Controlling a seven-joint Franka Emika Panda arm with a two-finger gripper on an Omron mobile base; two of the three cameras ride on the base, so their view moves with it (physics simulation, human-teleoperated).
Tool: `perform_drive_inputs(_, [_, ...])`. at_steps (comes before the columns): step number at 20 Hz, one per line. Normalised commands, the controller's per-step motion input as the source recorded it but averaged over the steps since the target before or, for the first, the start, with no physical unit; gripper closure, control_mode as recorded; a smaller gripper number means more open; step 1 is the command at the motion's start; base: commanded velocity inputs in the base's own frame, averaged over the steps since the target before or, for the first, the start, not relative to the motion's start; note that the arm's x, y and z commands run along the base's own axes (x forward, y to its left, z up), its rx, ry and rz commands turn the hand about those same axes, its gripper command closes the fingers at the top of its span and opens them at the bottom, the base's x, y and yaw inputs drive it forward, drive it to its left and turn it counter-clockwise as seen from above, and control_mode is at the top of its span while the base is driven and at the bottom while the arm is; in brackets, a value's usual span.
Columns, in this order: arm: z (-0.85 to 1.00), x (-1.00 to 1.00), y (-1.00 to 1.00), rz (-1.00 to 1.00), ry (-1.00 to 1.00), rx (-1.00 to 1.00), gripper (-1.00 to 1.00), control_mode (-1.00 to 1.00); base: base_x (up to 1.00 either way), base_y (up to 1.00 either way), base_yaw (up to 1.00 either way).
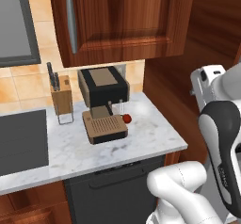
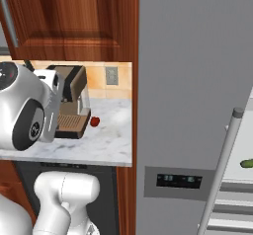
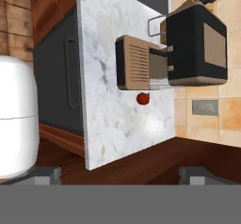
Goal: Place the liquor on the top shelf of the fridge to keep it out of children's reach, and place the cucumber and bell pepper on lower shelves for easy access.
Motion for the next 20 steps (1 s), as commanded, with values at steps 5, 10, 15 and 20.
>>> perform_drive_inputs(5, [-0.41, 0.3, 0.32, 0.0, 0.0, 0.0, -1.0, -1.0, 0.0, 0.0, 0.0])
perform_drive_inputs(10, [-0.5, 0.22, 0.27, -0.03, 0.0, 0.0, -1.0, -1.0, 0.0, 0.0, 0.0])
perform_drive_inputs(15, [-0.56, 0.31, 0.07, -0.03, 0.03, 0.0, -1.0, -1.0, 0.0, 0.0, 0.0])
perform_drive_inputs(20, [-0.4, 0.34, 0.0, 0.0, 0.06, 0.07, -1.0, -1.0, 0.0, 0.0, 0.0])
